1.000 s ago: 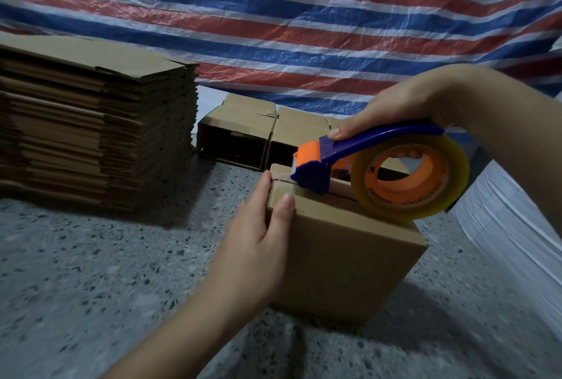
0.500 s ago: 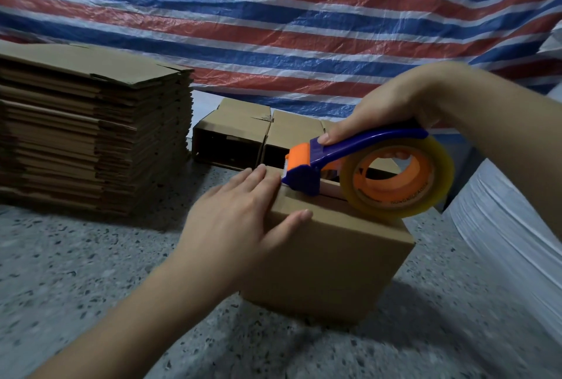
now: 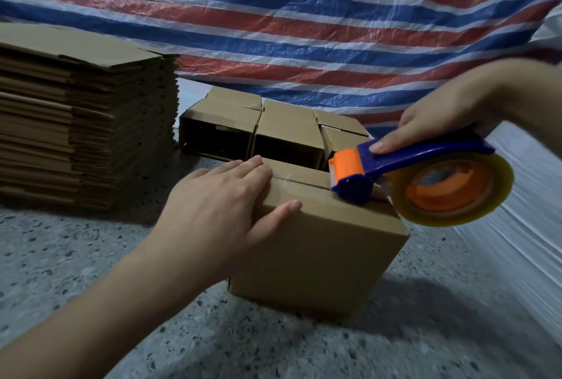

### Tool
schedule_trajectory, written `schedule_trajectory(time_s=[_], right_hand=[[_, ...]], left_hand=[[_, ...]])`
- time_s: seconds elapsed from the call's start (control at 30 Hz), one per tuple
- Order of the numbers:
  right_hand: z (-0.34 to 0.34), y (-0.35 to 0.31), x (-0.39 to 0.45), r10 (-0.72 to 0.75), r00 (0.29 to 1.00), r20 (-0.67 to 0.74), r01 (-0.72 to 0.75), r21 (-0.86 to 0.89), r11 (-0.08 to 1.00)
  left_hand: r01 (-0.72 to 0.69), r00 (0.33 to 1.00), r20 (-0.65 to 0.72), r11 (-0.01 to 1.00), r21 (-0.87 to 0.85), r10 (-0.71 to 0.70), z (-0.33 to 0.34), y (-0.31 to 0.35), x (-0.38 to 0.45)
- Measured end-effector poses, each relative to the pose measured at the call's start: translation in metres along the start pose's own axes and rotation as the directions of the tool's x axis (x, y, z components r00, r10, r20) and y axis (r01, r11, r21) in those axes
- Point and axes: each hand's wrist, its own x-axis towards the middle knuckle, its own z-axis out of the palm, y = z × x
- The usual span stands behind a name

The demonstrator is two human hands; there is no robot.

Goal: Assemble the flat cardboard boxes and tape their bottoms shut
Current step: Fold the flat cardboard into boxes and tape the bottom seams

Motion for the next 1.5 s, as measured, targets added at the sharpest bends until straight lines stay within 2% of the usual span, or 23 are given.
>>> schedule_trajectory(time_s=[0.17, 0.27, 0.33, 0.53, 0.8, 1.0, 1.1, 1.23, 1.5], right_hand=[[0.000, 0.007, 0.005, -0.003, 1.000, -0.008, 0.003, -0.008, 1.000], [-0.004, 0.007, 0.010, -0.003, 1.000, -0.023, 0.002, -0.006, 1.000], [-0.005, 0.010, 0.013, -0.014, 1.000, -0.011, 0.014, -0.007, 1.000], [-0.010, 0.020, 0.020, -0.055, 0.998, 0.034, 0.055, 0.023, 0.998], [-0.014, 0.066, 0.009, 0.005, 0.992, 0.128, -0.007, 0.019, 1.000], [-0.003, 0.078, 0.018, 0.015, 0.997, 0.081, -0.019, 0.047, 0.999], [-0.003, 0.077, 0.017, 0.009, 0.997, 0.079, -0.014, 0.057, 0.998], [-0.002, 0.078, 0.017, -0.017, 0.997, 0.075, 0.015, 0.028, 1.000], [-0.004, 0.097, 0.011, -0.036, 0.995, 0.089, 0.030, 0.071, 0.997]], left_hand=[[-0.081, 0.995, 0.077, 0.979, 0.185, 0.068, -0.013, 0.015, 0.012], [-0.120, 0.978, 0.190, 0.981, 0.155, 0.089, -0.010, 0.037, 0.019], [-0.160, 0.968, 0.211, 0.979, 0.124, 0.132, -0.003, 0.048, 0.020], [-0.210, 0.973, 0.141, 0.955, 0.210, 0.183, 0.007, 0.045, 0.024], [-0.194, 0.976, 0.125, 0.968, 0.157, 0.176, 0.004, 0.046, 0.020], [-0.153, 0.987, 0.071, 0.983, 0.102, 0.146, -0.008, 0.051, 0.019], [-0.132, 0.989, 0.090, 0.984, 0.122, 0.121, -0.007, 0.064, 0.032], [-0.218, 0.951, 0.231, 0.976, 0.026, 0.206, 0.008, 0.088, 0.045], [-0.275, 0.954, 0.130, 0.961, 0.034, 0.268, 0.024, 0.085, 0.047]])
